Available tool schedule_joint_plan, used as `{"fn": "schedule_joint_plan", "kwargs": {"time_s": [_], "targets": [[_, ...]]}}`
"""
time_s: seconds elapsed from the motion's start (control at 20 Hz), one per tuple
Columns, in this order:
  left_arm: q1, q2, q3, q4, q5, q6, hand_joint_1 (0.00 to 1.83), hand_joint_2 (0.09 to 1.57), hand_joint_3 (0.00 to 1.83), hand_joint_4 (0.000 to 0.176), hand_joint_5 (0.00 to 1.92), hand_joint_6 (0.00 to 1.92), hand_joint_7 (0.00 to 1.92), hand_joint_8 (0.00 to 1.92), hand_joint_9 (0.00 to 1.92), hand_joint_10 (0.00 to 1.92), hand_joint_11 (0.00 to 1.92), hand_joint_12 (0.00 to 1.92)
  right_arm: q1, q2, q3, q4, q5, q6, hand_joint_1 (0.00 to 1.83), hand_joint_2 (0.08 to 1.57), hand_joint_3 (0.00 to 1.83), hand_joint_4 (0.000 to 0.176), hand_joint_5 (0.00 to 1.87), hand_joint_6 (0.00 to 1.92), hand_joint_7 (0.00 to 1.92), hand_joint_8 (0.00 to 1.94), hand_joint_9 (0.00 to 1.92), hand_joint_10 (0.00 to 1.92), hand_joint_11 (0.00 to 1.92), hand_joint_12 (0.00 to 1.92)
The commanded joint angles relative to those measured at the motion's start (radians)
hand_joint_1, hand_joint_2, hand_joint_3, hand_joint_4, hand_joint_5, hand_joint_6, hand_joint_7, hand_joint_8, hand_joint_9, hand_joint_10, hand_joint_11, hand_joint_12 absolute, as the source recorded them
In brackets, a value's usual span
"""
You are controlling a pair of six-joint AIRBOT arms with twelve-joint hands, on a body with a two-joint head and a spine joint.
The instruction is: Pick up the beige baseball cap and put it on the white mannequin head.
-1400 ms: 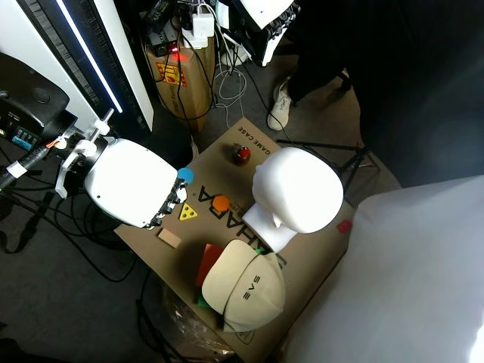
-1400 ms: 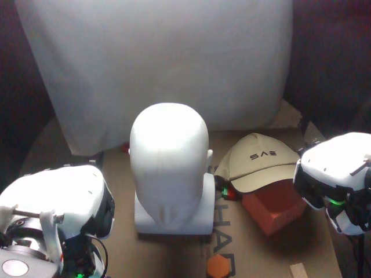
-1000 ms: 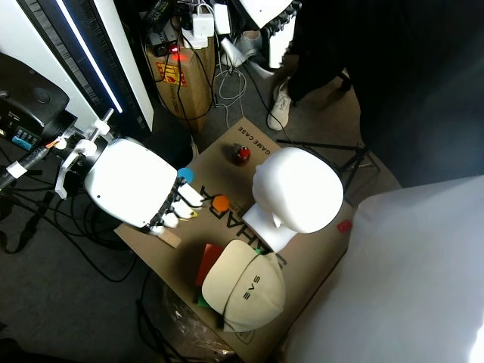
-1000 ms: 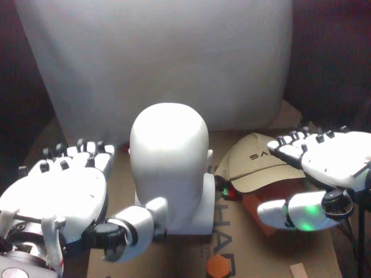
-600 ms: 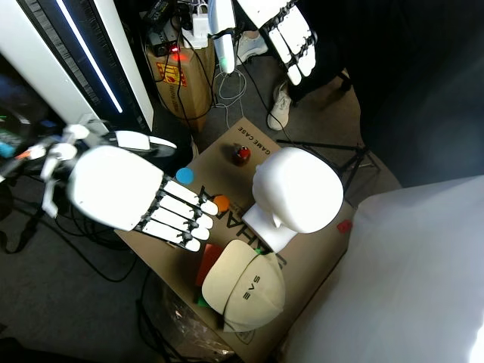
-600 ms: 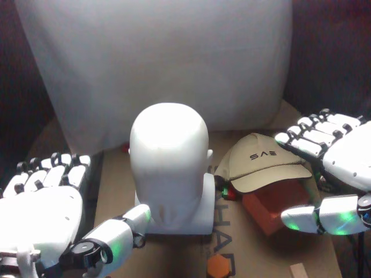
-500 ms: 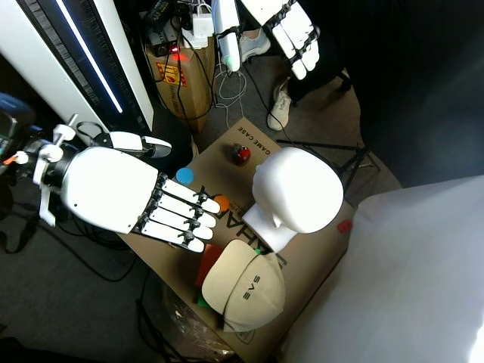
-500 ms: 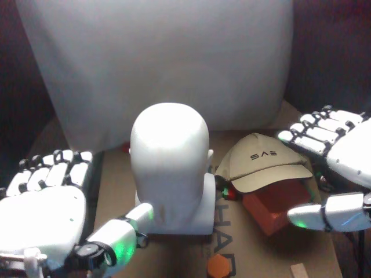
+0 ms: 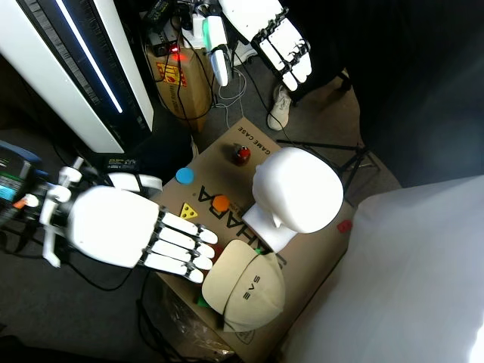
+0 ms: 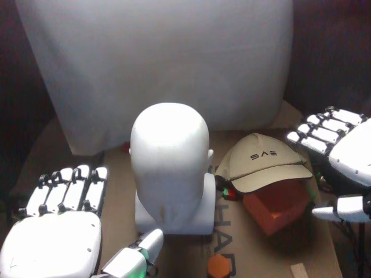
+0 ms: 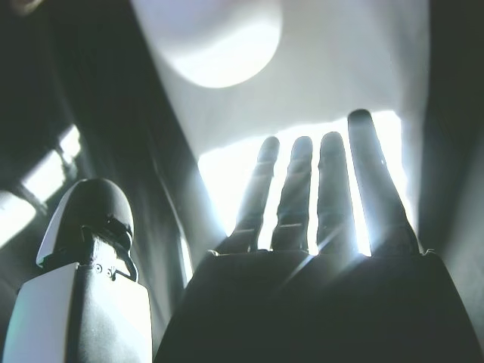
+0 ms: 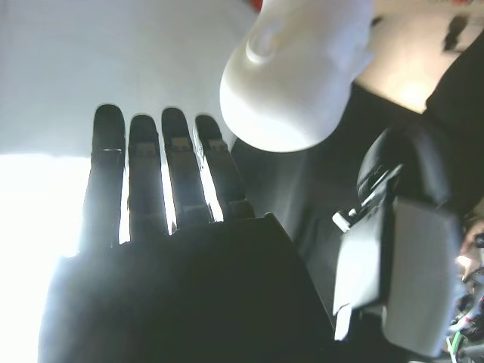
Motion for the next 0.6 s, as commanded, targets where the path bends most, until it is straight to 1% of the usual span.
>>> {"fn": "schedule_joint_plan", "kwargs": {"time_s": [0.0,0.05,0.1,0.15,0.2,0.3,0.4,0.45,0.5,0.55], "targets": [[-0.002,-0.008,0.016,0.108,-0.094,0.033,0.00,1.11,0.00,0.000,0.04,0.00,0.00,0.00,0.02,0.00,0.00,0.45,0.005,-0.012,0.014,0.003,0.092,-0.019,0.68,1.02,0.02,0.000,0.11,0.00,0.15,0.00,0.12,0.01,0.00,0.60],[0.002,-0.017,0.034,0.114,-0.094,0.026,0.00,1.11,0.00,0.000,0.05,0.00,0.01,0.00,0.03,0.00,0.00,0.45,0.012,-0.033,0.039,0.038,0.085,-0.027,0.73,1.04,0.02,0.000,0.12,0.01,0.16,0.00,0.13,0.01,0.00,0.63],[0.004,-0.028,0.053,0.114,-0.094,0.022,0.00,1.12,0.01,0.000,0.05,0.00,0.02,0.01,0.03,0.00,0.00,0.45,0.021,-0.051,0.067,0.046,0.062,-0.002,0.79,1.04,0.01,0.000,0.13,0.01,0.17,0.00,0.14,0.01,0.00,0.66],[0.004,-0.039,0.069,0.117,-0.094,0.024,0.00,1.12,0.01,0.000,0.05,0.00,0.02,0.01,0.03,0.00,0.00,0.45,0.025,-0.065,0.092,0.043,0.037,0.042,0.87,1.04,0.01,0.000,0.14,0.01,0.18,0.01,0.15,0.01,0.00,0.68],[0.004,-0.049,0.085,0.117,-0.094,0.015,0.00,1.12,0.01,0.000,0.05,0.00,0.02,0.01,0.03,0.00,0.00,0.45,0.019,-0.086,0.125,0.016,0.023,0.107,0.93,1.03,0.00,0.000,0.16,0.01,0.20,0.01,0.16,0.01,0.00,0.70],[0.007,-0.068,0.111,0.114,-0.089,-0.002,0.00,1.12,0.01,0.000,0.05,0.00,0.02,0.00,0.03,0.00,0.00,0.45,-0.005,-0.138,0.182,-0.046,0.071,0.150,0.97,1.03,0.00,0.000,0.18,0.01,0.22,0.01,0.17,0.01,0.00,0.72],[0.020,-0.089,0.126,0.105,-0.091,-0.010,0.00,1.12,0.00,0.000,0.05,0.00,0.02,0.00,0.03,0.00,0.00,0.45,-0.031,-0.205,0.253,-0.114,0.149,0.183,1.00,1.04,0.00,0.000,0.18,0.01,0.22,0.00,0.18,0.01,0.00,0.73],[0.032,-0.100,0.134,0.108,-0.094,-0.022,0.00,1.12,0.00,0.000,0.05,0.00,0.02,0.00,0.03,0.00,0.00,0.43,-0.037,-0.243,0.302,-0.154,0.162,0.216,1.02,1.04,0.00,0.000,0.18,0.01,0.22,0.00,0.18,0.01,0.00,0.73],[0.037,-0.110,0.141,0.111,-0.094,-0.020,0.00,1.12,0.00,0.000,0.05,0.00,0.01,0.00,0.02,0.00,0.00,0.39,-0.044,-0.274,0.348,-0.176,0.170,0.255,1.04,1.03,0.00,0.000,0.20,0.01,0.23,0.01,0.20,0.01,0.00,0.73],[0.041,-0.119,0.150,0.116,-0.094,-0.020,0.00,1.12,0.00,0.000,0.05,0.00,0.01,0.00,0.02,0.00,0.00,0.39,-0.049,-0.305,0.391,-0.182,0.184,0.283,1.04,1.03,0.00,0.000,0.20,0.01,0.23,0.01,0.20,0.01,0.00,0.73]]}}
